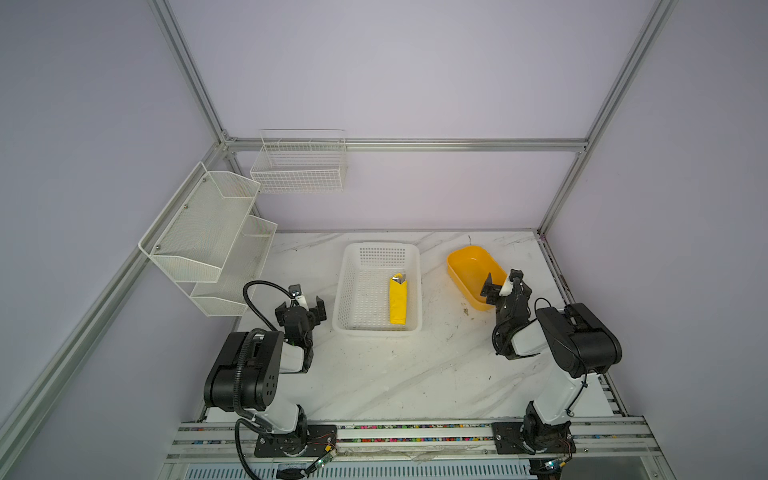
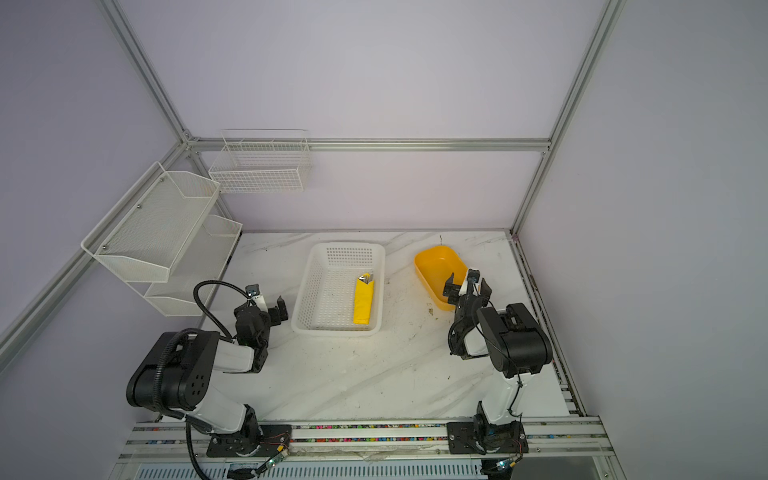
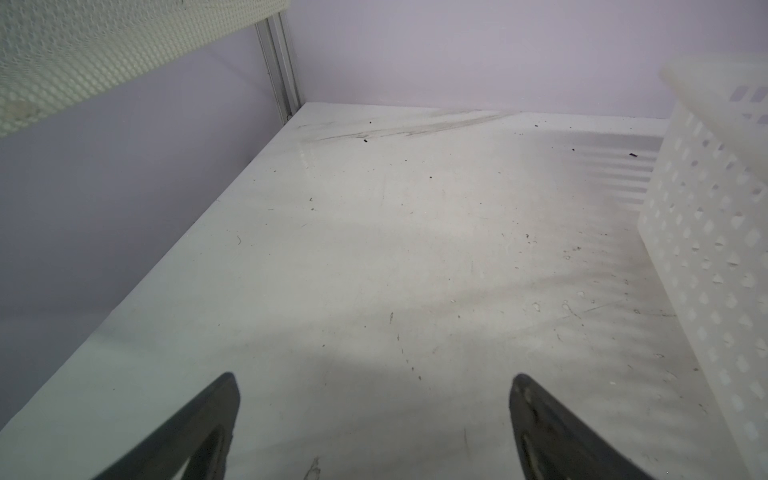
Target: Place the utensils on the paper napkin and roll it up
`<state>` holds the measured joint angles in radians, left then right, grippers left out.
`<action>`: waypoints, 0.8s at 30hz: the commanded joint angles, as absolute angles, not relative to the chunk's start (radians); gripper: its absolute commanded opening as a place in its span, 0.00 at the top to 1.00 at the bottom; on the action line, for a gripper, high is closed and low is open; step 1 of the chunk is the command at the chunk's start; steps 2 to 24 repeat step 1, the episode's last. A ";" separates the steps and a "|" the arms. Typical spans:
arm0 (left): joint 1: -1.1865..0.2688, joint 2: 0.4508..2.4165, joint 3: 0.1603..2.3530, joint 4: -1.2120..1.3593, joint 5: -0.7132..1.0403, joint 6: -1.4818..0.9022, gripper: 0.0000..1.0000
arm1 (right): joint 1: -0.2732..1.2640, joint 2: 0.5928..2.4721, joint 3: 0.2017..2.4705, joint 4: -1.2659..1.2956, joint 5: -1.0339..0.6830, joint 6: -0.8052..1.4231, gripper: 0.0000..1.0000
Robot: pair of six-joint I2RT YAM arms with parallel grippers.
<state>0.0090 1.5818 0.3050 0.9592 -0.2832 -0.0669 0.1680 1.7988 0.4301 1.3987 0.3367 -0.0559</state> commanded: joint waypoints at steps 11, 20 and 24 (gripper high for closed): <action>0.013 1.569 0.350 0.997 -0.281 -0.060 0.01 | 0.162 1.792 0.440 1.406 0.347 -0.051 0.02; 0.013 1.569 0.350 0.997 -0.281 -0.060 0.01 | 0.162 1.792 0.440 1.406 0.347 -0.051 0.02; 0.013 1.569 0.350 0.997 -0.281 -0.060 0.01 | 0.162 1.792 0.440 1.406 0.347 -0.051 0.02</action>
